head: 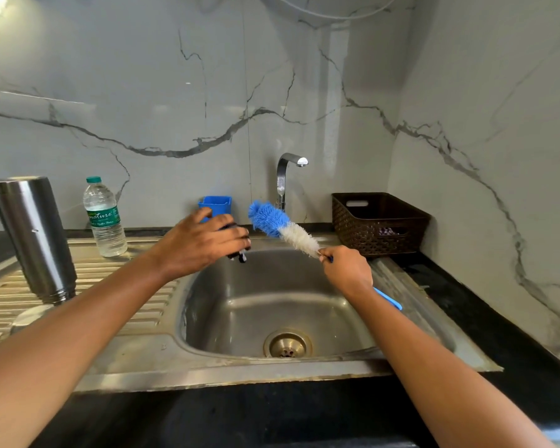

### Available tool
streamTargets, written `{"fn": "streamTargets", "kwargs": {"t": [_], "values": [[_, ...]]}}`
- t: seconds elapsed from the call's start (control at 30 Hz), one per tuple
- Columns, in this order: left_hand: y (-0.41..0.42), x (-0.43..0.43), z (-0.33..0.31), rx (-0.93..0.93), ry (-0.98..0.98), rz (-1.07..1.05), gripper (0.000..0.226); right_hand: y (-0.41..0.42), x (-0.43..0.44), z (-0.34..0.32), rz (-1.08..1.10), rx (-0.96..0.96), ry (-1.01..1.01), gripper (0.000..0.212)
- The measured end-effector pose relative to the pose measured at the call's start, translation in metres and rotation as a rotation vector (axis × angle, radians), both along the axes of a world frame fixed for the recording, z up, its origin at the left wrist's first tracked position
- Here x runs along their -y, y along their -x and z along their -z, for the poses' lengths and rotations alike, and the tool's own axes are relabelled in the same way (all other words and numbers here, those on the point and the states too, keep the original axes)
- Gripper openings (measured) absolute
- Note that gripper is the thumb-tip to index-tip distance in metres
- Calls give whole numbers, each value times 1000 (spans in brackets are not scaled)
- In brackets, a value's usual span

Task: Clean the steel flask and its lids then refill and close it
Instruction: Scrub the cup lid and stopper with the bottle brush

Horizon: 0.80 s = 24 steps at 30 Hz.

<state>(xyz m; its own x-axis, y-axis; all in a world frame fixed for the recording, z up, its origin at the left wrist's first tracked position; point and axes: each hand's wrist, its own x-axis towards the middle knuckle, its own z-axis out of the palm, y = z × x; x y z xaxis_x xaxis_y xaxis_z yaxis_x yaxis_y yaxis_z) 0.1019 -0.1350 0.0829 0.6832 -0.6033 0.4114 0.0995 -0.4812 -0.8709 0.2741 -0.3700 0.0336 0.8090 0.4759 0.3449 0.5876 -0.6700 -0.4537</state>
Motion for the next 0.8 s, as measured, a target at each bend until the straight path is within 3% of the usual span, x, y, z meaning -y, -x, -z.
{"fn": "streamTargets", "kwargs": {"t": [0.3,0.43,0.53,0.63,0.73,0.8], "values": [[2,4,10,-101,-51,-5,43,3,0,1,-2,10,9,30],[1,5,8,-5,273,-74,56,4,1,1,-10,12,14,31],[2,5,18,-121,6,9,36,5,2,1,-16,16,19,31],[6,5,21,-35,64,-3,35,6,3,2,-18,28,36,31],[5,3,27,-45,-22,-11,35,7,2,2,-14,34,39,31],[6,4,27,-9,61,0,33,7,2,2,-11,36,44,30]]}}
